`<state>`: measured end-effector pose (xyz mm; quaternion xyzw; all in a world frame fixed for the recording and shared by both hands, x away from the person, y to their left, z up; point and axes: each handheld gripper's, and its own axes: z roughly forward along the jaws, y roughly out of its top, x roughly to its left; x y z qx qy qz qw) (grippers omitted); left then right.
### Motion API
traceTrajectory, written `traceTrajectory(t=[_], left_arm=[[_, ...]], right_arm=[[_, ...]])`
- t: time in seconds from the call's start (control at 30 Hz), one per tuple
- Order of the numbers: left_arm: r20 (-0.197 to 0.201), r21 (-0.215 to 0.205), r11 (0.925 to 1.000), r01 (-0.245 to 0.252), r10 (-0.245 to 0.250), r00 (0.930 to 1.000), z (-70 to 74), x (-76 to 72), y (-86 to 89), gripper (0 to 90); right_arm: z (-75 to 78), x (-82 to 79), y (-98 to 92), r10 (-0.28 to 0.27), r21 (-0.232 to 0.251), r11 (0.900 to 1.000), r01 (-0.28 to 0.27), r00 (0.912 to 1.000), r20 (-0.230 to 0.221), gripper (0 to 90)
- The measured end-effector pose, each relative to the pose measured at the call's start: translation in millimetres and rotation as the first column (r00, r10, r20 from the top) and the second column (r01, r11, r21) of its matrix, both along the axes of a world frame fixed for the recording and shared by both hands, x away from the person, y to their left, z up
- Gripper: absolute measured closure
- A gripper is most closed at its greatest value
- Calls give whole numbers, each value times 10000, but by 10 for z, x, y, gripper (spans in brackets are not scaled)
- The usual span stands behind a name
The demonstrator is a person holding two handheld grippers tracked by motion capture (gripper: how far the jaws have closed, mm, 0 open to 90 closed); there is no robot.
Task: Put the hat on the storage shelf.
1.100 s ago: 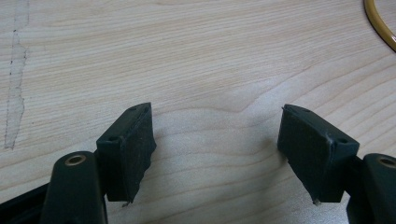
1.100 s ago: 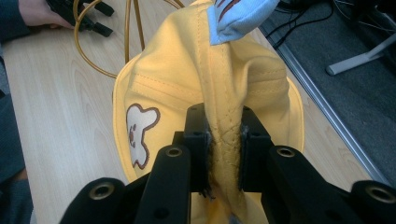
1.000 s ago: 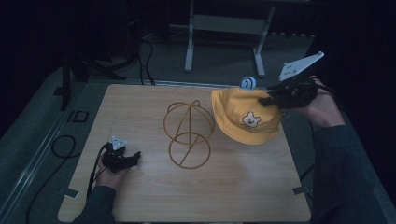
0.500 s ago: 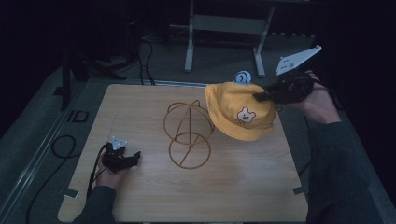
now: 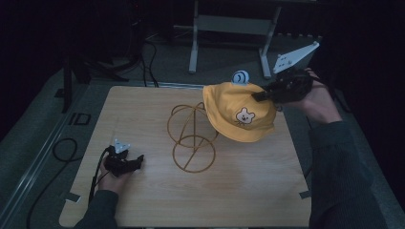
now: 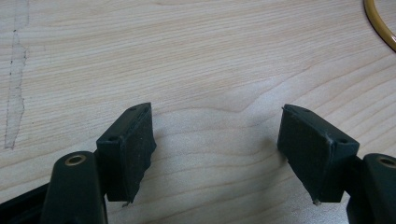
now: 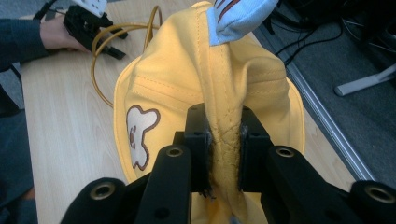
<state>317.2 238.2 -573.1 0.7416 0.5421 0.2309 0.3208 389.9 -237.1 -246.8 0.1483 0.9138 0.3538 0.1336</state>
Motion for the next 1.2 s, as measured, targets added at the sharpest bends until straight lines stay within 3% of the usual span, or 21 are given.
traceTrajectory(t=[0.57, 1.2], left_arm=[[-13, 7, 10000, 14, -14, 10000, 2, -6, 0, 271], [-8, 2, 10000, 10, -10, 10000, 1, -5, -1, 271]], right_arm=[[54, 67, 315, 586, 18, 9983, -586, 9983, -21, 782], [94, 109, 499, 1034, -32, 9946, -1034, 9946, -1, 782]])
